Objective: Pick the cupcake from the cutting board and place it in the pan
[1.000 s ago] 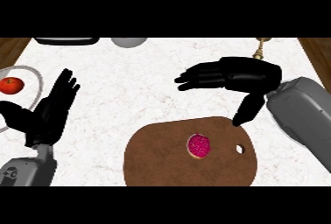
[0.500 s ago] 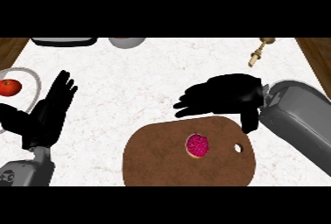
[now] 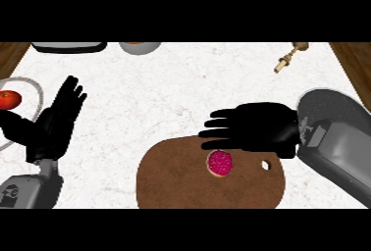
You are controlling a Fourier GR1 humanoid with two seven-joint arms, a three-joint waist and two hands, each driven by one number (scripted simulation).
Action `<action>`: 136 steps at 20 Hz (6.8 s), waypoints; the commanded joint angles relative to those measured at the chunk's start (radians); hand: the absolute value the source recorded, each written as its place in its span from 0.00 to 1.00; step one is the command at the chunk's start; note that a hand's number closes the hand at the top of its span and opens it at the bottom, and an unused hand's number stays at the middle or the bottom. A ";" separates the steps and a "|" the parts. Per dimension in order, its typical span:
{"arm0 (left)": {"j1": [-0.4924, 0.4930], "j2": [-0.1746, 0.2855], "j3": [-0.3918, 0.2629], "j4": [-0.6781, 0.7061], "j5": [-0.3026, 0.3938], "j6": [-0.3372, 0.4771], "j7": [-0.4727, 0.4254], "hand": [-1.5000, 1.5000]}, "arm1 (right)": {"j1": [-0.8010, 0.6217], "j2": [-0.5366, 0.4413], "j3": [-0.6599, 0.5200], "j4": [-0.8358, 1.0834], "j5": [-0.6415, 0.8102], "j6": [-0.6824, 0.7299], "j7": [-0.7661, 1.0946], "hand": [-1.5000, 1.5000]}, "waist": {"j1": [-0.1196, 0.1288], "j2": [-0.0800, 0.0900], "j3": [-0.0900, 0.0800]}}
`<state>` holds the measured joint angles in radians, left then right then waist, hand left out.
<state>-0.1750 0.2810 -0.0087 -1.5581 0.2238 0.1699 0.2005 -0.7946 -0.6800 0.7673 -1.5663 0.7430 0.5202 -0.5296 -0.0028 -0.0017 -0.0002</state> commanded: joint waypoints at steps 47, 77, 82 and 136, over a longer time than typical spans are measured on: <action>0.007 -0.066 0.099 -0.041 -0.070 -0.110 0.073 0.50 | 0.243 0.520 -0.088 0.280 0.646 -0.053 -0.118 1.00 | 0.009 0.002 0.000; 0.050 -0.068 0.157 -0.058 -0.097 -0.077 0.054 0.50 | 0.900 0.449 -0.642 -0.610 0.511 -0.255 0.298 1.00 | -0.086 -0.020 -0.001; 0.074 -0.102 0.099 -0.059 -0.118 -0.103 0.013 0.50 | 0.967 0.456 -0.766 -0.914 0.394 -0.030 0.407 1.00 | -0.027 -0.004 -0.001; -0.006 -0.125 0.112 -0.035 -0.116 -0.135 0.025 0.50 | 0.116 -0.034 -1.475 1.329 0.011 -0.380 -0.318 0.00 | 0.034 0.016 0.005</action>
<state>-0.1912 0.1573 0.0951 -1.5928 0.1013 0.0406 0.2436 -0.6667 -0.6625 -0.6318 -0.2881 0.8373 0.0531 -0.7987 0.0309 0.0132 0.0043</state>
